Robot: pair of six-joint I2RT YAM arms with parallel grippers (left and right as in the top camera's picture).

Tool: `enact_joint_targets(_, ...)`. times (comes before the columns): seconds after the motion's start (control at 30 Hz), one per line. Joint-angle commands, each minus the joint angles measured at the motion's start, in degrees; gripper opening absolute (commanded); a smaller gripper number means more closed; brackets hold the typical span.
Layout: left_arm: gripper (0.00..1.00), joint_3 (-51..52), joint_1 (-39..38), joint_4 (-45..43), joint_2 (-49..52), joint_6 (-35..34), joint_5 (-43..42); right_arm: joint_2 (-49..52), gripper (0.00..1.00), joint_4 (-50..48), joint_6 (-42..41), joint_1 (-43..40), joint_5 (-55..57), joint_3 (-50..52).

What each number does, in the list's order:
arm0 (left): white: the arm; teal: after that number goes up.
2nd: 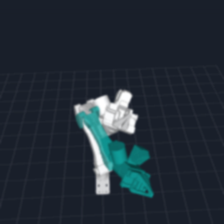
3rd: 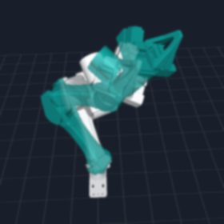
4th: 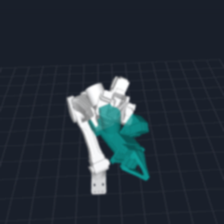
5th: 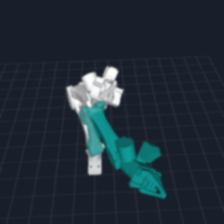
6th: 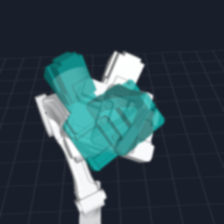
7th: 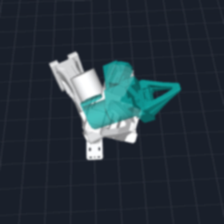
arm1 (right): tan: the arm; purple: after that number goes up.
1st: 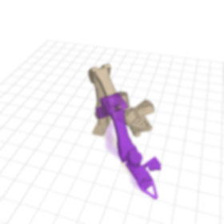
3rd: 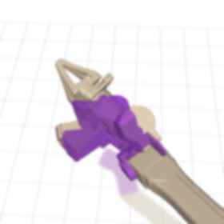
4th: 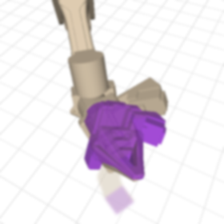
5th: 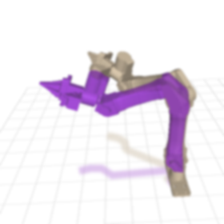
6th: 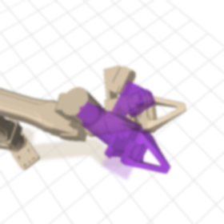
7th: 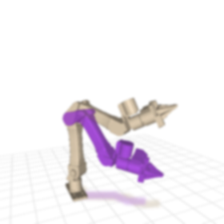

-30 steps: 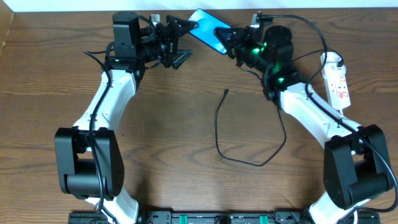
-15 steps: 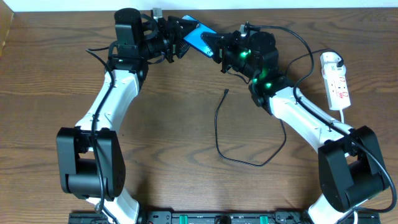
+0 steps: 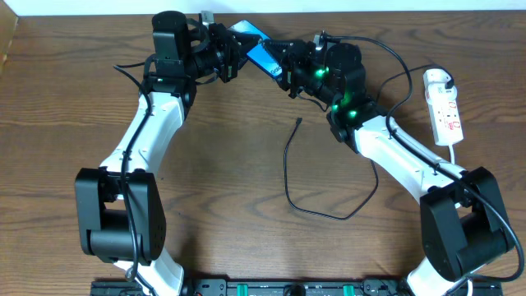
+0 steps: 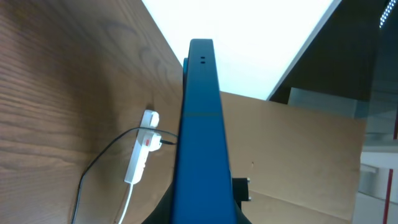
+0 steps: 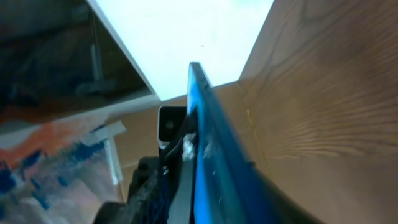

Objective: Plug charger to phone and switch on socket

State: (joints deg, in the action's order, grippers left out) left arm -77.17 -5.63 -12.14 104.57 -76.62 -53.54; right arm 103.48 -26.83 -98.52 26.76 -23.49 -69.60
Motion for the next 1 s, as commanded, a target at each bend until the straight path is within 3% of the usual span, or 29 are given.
enact_joint_targets(0.0, 0.07, -1.1, 0.4, -0.4, -1.0, 4.8, 0.2, -1.9, 0.54, 2.7, 4.6, -1.4, -0.8, -1.0)
enact_joint_targets(0.07, 0.07, -1.1, 0.9, 1.6, -1.0, 9.4, -1.2, -1.9, 0.64, 6.3, 10.9, -3.0, -1.8, -1.0)
enact_joint_targets(0.17, 0.07, -1.1, 2.6, 11.7, -0.9, 20.8, -5.2, -1.9, 0.91, 18.7, 26.5, -8.6, -6.5, -1.0)
enact_joint_targets(0.23, 0.07, -1.1, 3.7, 17.6, -0.9, 29.6, -11.0, -1.9, 0.96, 21.1, 39.9, -10.7, -11.1, -1.0)
enact_joint_targets(0.27, 0.07, -1.1, 3.9, 18.1, -0.9, 30.9, -12.4, -1.9, 0.98, 21.2, 44.4, -11.0, -12.9, -1.0)
enact_joint_targets(0.37, 0.07, -1.1, 4.2, 18.9, -0.9, 38.5, -24.8, -1.9, 0.95, 21.5, 57.0, -12.0, -21.7, -1.0)
enact_joint_targets(0.53, 0.07, -1.0, 4.2, 18.9, -0.9, 43.9, -36.1, -1.9, 0.88, 23.6, 67.9, -10.3, -31.6, -1.0)
enact_joint_targets(0.67, 0.07, -0.3, 4.2, 18.9, -0.9, 44.1, -35.8, -1.9, 0.78, 24.1, 69.0, -10.3, -33.7, -1.0)
enact_joint_targets(0.77, 0.07, -0.3, 4.7, 18.3, -0.8, 44.1, -35.8, -1.9, 0.68, 31.3, 69.0, -11.0, -24.0, -1.0)
enact_joint_targets(0.8, 0.07, -0.3, 5.5, 17.9, -0.8, 44.1, -35.8, -1.9, 0.63, 38.2, 68.1, -11.1, -16.1, -1.0)
enact_joint_targets(0.97, 0.07, -0.3, 7.6, 17.0, -0.8, 44.0, -35.8, -1.9, 0.60, 38.8, 66.7, -11.1, -16.7, -1.0)
